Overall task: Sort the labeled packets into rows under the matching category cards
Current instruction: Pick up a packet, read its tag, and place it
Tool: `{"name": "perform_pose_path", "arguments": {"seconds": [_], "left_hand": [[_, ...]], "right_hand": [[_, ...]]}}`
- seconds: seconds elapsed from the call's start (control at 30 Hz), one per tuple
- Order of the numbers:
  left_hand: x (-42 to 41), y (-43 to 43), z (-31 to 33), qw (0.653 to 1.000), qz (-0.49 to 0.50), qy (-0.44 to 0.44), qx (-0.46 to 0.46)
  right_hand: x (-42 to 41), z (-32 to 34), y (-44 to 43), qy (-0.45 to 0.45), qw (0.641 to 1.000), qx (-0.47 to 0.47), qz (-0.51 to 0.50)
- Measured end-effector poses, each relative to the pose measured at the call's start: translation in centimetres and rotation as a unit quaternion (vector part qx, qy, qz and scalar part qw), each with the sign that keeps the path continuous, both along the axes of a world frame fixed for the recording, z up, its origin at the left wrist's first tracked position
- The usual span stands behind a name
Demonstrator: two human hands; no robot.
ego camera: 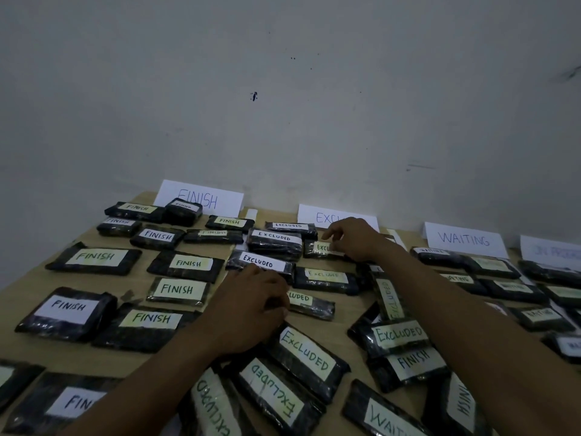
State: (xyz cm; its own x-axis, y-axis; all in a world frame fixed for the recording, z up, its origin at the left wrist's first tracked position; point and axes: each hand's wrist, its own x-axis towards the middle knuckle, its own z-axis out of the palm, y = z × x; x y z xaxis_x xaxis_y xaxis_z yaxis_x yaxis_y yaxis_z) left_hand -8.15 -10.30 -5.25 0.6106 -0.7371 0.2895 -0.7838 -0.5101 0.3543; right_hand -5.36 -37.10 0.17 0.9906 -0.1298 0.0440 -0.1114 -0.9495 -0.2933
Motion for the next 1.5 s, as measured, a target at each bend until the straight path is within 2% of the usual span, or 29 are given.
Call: {"name": "perform_pose_path", "arguments": {"seconds": [0.13, 0.23, 0.33, 0.5, 0.57, 0.67, 0.73, 0.87, 0.93, 1.03, 1.13, 1.23, 1.3, 1.4, 1.5], "left_hand": [[-0.1, 0.0, 0.1, 1.000, -0.002, 0.000, -0.010], [-0.3, 0.0, 0.3, 1.000, -0.002, 0.011, -0.012], [-0.8, 0.1, 0.7, 0.998, 0.017, 0.037, -0.056], [-0.9, 0.4, 1.1, 0.988, 0.059, 0.103, -0.103], [-0.7, 0.8, 1.4, 0.983, 0.053, 0.123, -0.122], [-0.5, 1.3, 2.1, 0.985, 0.062, 0.116, -0.109], [-0.5, 1.6, 2.4, 0.989, 0.067, 0.110, -0.072], [-0.5, 2.2, 2.7, 0.994, 0.091, 0.064, 0.002], [-0.8, 2.2, 2.8, 0.993, 0.106, 0.041, -0.004], [-1.0, 1.7, 2.5, 0.993, 0.116, 0.017, -0.016], [-0.9, 1.3, 2.1, 0.994, 0.110, -0.005, -0.019], [-0.9, 1.3, 2.3, 0.994, 0.102, -0.033, -0.025], [-1.0, 1.5, 2.6, 0.994, 0.091, -0.039, -0.037], [-2.0, 1.8, 3.3, 0.996, 0.069, 0.038, -0.045], [-3.1, 2.4, 4.0, 0.995, 0.021, 0.091, -0.014]], "right_hand": [[-1.1, 0.7, 0.0, -0.047, 0.998, 0.047, -0.016], [-3.0, 1.4, 0.9, 0.047, 0.998, 0.038, 0.034], [-4.7, 1.2, 2.0, 0.126, 0.990, 0.005, 0.066], [-5.9, 0.5, 2.1, 0.046, 0.996, -0.043, 0.060], [-6.7, 0.3, 2.4, 0.003, 0.999, -0.015, 0.047], [-8.7, 0.4, 3.9, -0.048, 0.996, 0.055, 0.055], [-10.1, 0.4, 5.1, -0.035, 0.992, 0.095, 0.069], [-12.0, -0.6, 6.6, 0.020, 0.996, 0.020, 0.080], [-12.7, -1.1, 6.8, -0.012, 0.998, 0.002, 0.067], [-13.9, -0.8, 7.3, -0.054, 0.996, 0.034, 0.058], [-15.3, -0.5, 8.1, -0.010, 0.995, 0.072, 0.066], [-16.2, -0.8, 8.9, 0.063, 0.993, 0.072, 0.068], [-16.3, -1.0, 9.3, 0.079, 0.991, 0.082, 0.071], [-16.2, -0.7, 9.8, 0.074, 0.986, 0.125, 0.081], [-16.1, -0.3, 10.0, 0.053, 0.978, 0.186, 0.076]]}}
